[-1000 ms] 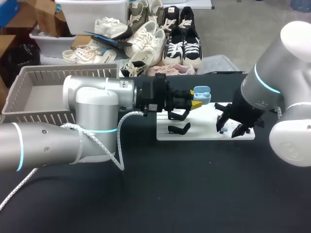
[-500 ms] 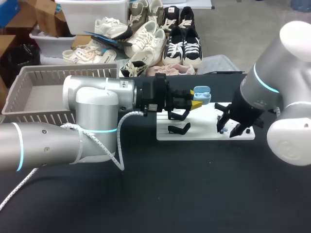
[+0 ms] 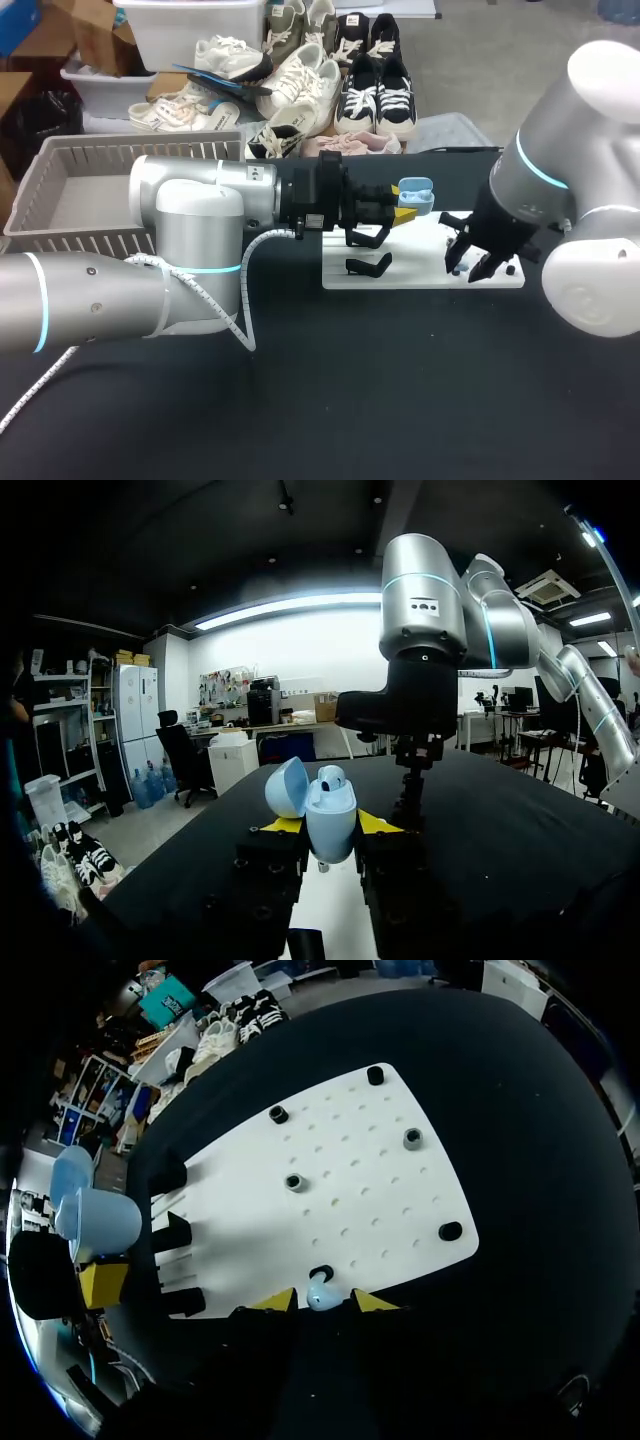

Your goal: Pick up each earbud case from the left stands, insert the matching earbuds, close the lid, and place the case in the box.

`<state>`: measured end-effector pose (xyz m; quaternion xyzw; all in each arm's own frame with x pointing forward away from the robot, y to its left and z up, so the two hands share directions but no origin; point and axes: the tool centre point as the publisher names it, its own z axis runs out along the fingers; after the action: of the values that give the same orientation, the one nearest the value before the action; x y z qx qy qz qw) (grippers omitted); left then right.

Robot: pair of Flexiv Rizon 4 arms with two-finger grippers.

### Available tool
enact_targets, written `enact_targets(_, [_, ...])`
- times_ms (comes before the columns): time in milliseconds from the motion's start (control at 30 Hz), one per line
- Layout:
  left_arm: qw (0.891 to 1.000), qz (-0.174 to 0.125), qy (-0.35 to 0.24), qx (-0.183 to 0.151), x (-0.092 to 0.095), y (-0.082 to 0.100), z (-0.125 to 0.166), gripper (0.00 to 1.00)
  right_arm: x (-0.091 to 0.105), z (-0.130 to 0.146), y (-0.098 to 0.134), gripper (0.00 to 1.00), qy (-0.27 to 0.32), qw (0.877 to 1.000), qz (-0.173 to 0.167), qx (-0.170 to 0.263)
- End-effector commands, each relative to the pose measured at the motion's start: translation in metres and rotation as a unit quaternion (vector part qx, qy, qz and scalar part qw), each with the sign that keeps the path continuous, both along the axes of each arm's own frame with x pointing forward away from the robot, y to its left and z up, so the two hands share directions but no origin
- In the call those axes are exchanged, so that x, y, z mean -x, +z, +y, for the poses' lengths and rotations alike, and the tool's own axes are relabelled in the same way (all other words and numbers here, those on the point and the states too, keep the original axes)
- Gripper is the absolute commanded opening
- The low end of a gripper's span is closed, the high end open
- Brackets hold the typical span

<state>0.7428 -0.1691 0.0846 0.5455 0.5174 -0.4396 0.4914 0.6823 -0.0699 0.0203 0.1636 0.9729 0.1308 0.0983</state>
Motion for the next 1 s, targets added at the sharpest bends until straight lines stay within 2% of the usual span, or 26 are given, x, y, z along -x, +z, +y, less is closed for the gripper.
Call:
enact_targets(33, [1.000,-0.001,0.000,0.001,0.0001,-0.0006,0.0003,0.00,-0.0008,0.0010,0.0001,0.30,-0.001,1.000,0.002,0.002])
enact_targets(700, [1.000,-0.001,0.000,0.001,0.0001,-0.0006,0.0003,0.00,-0.0037,-0.0012,-0.0007,0.20,-0.001,1.000,0.010,0.007])
enact_targets(767, [1.000,-0.001,0.000,0.001,0.0001,-0.0006,0.0003,0.00,-0.0037,-0.0011,-0.0008,0.15,-0.001,1.000,0.011,0.008])
enact_targets(833, [1.000,-0.001,0.000,0.001,0.0001,-0.0006,0.0003,0.00,-0.0038,-0.0010,-0.0008,0.00,-0.001,1.000,0.012,0.008])
enact_targets(1000, [1.000,-0.001,0.000,0.001,0.0001,-0.0006,0.0003,0.00,-0.0039,0.0004,-0.0005,0.00,0.000,1.000,0.013,0.007])
